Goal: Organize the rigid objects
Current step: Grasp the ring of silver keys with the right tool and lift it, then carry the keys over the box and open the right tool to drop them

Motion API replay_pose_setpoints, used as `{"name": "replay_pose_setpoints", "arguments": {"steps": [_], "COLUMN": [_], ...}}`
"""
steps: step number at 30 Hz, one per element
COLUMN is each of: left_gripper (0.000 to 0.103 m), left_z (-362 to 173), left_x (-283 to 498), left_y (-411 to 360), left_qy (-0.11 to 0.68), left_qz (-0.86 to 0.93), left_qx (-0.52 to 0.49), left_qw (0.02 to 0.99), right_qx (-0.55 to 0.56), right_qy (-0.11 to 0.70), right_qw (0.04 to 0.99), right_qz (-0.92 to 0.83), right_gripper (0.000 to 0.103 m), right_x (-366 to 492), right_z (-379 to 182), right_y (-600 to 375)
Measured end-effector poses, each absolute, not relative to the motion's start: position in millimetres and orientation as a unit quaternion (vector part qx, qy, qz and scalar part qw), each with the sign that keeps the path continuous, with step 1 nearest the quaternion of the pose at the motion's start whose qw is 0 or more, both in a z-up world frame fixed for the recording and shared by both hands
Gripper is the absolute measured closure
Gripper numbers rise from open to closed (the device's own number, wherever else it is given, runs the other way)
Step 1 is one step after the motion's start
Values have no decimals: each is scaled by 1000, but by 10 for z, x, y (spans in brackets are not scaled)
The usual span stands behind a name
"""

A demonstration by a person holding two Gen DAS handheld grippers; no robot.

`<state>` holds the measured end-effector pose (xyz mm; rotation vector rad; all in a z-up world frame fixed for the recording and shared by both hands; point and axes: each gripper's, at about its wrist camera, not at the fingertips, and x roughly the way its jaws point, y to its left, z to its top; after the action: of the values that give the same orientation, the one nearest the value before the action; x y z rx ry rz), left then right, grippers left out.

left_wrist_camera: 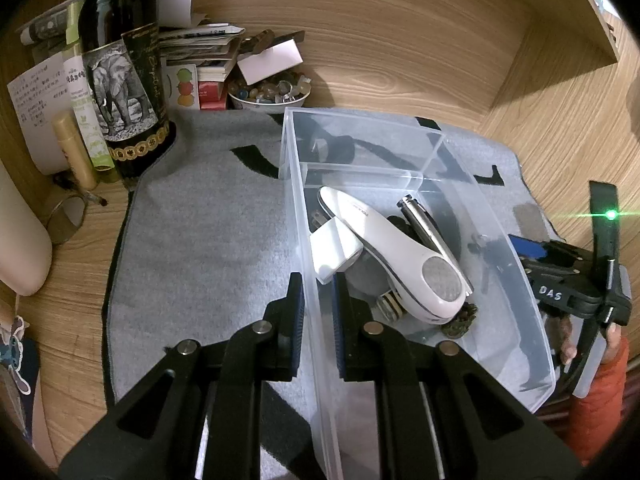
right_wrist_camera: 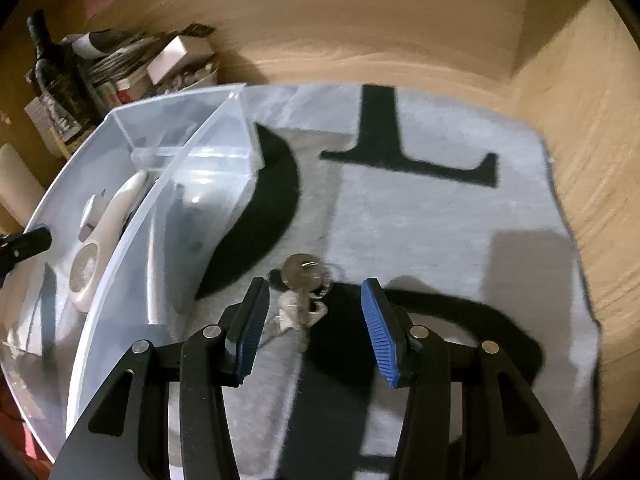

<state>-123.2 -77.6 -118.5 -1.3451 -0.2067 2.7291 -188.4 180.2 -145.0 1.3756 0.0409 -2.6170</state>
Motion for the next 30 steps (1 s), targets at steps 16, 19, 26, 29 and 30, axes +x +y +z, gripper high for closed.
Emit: {"name": "replay_pose_setpoints", "arguments": {"steps": [16,19,26,29,30], "left_gripper": [91,92,92,91,92], "left_z": [-1189,-1189,-1192,-1194,-1193], "left_x": [-1235,-1234,-1236,-1240,-1240], "left_y": [-788,-786,-784,-776,-755], "left_qy": [-71,-70,-70,-70,-70], "left_qz": [894,894,894,894,894], "left_qx": [-440,-440,-440,-440,-440], "left_qw": [47,47,47,47,47], "right_qx": [467,463,430,411,404], "right_qy": [53,47,41,40,40], "right_qw": [81,86,88,93,93], "right_qz": [-879,-881,-898,-906,-909], "right_gripper": [77,77,77,77,77], "right_x": [-1825,-1801,-1713,-1671,-1656], "right_z": [-1552,-1528,-1280,-1123,-1071], "right_y": [1666,1660,1653,1634,1626]}}
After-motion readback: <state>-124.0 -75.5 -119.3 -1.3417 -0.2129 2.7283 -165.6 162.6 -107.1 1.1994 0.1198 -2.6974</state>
